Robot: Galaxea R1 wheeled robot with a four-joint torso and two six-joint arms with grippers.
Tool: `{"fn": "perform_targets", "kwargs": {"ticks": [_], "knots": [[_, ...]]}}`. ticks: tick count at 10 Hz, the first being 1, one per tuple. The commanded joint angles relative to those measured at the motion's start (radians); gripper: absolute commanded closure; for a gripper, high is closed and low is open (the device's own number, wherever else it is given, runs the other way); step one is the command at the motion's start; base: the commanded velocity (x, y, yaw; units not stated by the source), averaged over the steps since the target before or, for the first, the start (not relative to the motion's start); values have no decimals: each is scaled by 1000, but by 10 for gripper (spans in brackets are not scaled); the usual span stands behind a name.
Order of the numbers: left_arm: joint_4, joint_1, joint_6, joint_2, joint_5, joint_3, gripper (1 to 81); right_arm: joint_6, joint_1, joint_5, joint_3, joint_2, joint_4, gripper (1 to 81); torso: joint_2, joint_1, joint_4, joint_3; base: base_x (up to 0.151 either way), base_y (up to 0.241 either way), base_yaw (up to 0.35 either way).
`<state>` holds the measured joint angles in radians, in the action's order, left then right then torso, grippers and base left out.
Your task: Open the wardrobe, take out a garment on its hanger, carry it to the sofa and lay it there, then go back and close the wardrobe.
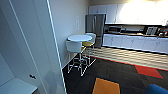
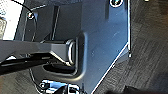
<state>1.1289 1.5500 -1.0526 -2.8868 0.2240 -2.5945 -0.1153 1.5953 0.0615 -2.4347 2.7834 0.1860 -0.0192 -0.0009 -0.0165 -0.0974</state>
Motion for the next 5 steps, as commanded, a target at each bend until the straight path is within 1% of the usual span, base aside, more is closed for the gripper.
{"fn": "perform_targets", "kwargs": {"ticks": [1, 5], "knots": [[0, -34, -4, 12, -28, 2, 10, 2, -21, -32, 45, -42, 3, 10, 0, 1, 0, 0, 0, 0, 261], [-3, -34, -4, 13, -29, 2, 10, 2, -21, -32, 43, -19, 9, 10, 0, 1, 0, 0, 0, 0, 261]]}}
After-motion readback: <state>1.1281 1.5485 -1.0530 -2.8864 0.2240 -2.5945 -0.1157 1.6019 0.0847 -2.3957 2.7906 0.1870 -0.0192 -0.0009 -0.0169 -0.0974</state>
